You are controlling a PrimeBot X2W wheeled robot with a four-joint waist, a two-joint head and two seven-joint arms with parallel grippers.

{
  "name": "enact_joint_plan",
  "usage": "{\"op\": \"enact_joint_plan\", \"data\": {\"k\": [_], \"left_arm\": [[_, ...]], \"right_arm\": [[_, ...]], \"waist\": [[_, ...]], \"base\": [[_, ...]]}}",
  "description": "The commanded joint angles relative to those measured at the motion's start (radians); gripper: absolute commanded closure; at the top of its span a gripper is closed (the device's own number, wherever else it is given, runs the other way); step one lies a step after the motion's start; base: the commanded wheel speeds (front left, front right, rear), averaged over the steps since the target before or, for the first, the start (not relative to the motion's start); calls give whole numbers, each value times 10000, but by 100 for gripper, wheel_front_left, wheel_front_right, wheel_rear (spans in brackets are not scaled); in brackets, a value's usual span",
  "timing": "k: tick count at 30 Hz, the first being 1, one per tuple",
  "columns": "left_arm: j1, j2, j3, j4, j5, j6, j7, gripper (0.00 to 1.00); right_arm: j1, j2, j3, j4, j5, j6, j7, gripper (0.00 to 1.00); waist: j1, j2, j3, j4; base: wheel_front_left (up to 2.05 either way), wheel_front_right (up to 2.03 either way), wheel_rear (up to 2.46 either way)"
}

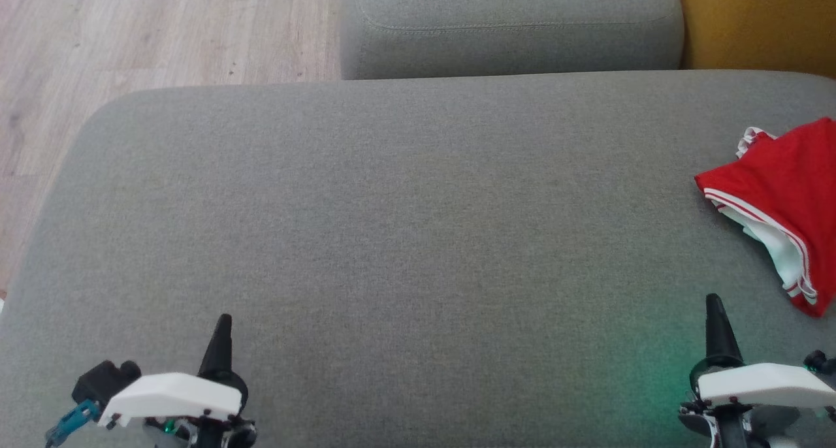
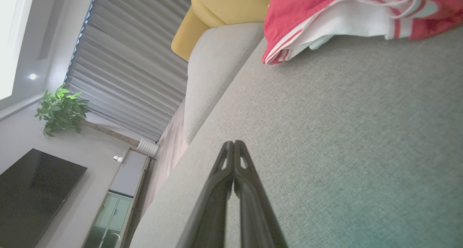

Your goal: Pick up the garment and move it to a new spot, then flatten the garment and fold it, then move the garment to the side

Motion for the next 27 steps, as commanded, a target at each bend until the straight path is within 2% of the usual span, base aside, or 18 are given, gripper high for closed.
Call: {"op": "enact_joint_plan", "data": {"k": [1, 27], "left_arm": [[-620, 55, 371, -406, -373, -103, 78, 100], [-899, 58, 1109, -706, -3068, -472, 801, 100]], "right_arm": [[-577, -42, 56, -385, 413, 40, 92, 100], [-944, -53, -166, -561, 3363, 53, 736, 100]], "waist": [[-1, 0, 6, -14], [-1, 0, 73, -180]], "base": [[0, 0, 0], [0, 0, 0]]}}
